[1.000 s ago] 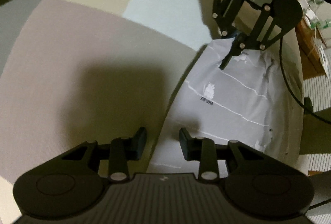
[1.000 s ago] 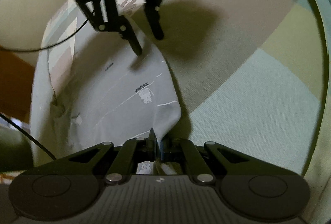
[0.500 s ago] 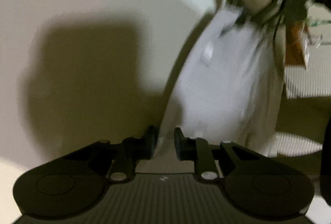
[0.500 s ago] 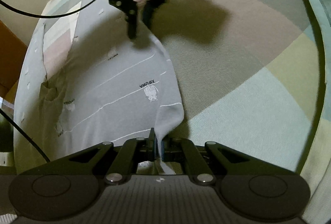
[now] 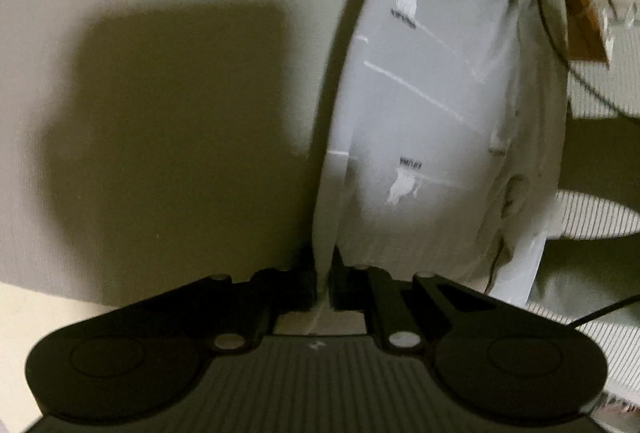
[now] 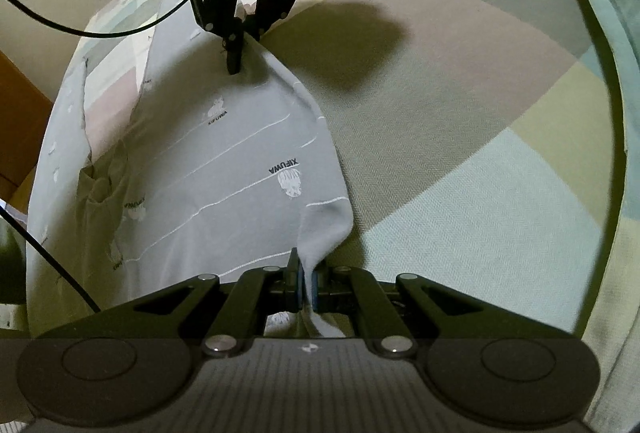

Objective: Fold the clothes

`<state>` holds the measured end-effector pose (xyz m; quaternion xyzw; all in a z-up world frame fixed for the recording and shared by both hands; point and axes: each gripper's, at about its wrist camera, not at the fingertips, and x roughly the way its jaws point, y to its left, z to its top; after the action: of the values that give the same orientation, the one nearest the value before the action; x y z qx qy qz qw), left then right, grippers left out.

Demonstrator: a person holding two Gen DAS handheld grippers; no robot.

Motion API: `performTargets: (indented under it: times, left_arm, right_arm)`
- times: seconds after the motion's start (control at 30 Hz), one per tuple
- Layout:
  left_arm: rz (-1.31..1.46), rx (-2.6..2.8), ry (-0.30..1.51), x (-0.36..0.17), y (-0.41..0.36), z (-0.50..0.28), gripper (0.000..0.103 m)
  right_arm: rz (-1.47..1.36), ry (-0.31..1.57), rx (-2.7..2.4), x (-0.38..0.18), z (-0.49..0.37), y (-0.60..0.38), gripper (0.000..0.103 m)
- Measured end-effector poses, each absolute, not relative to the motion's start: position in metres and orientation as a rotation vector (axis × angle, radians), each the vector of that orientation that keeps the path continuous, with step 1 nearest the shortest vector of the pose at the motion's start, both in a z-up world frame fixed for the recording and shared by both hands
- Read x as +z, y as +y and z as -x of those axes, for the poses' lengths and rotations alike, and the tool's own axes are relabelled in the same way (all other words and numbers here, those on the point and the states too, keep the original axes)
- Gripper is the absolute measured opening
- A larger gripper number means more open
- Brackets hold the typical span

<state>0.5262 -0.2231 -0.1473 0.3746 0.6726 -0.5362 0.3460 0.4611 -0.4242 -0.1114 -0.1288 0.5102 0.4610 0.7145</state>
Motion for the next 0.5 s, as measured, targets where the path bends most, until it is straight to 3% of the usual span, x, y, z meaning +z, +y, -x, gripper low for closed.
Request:
performTargets:
  times: [0.13, 0.5]
  left_arm:
    - [-0.805, -1.336, 1.757, -0.149, -0.202, -0.537, 0.009]
    - [-0.732, -1.192, 1.486, -0.103, -0.176, -0.52, 0.0]
  right_arm:
    - [0.279, 1.133, 1.019, -0.112, -0.461, -0.424, 0.003]
    - [0.338, 1.143, 0.975, -0.1, -0.445, -0.41, 0.004]
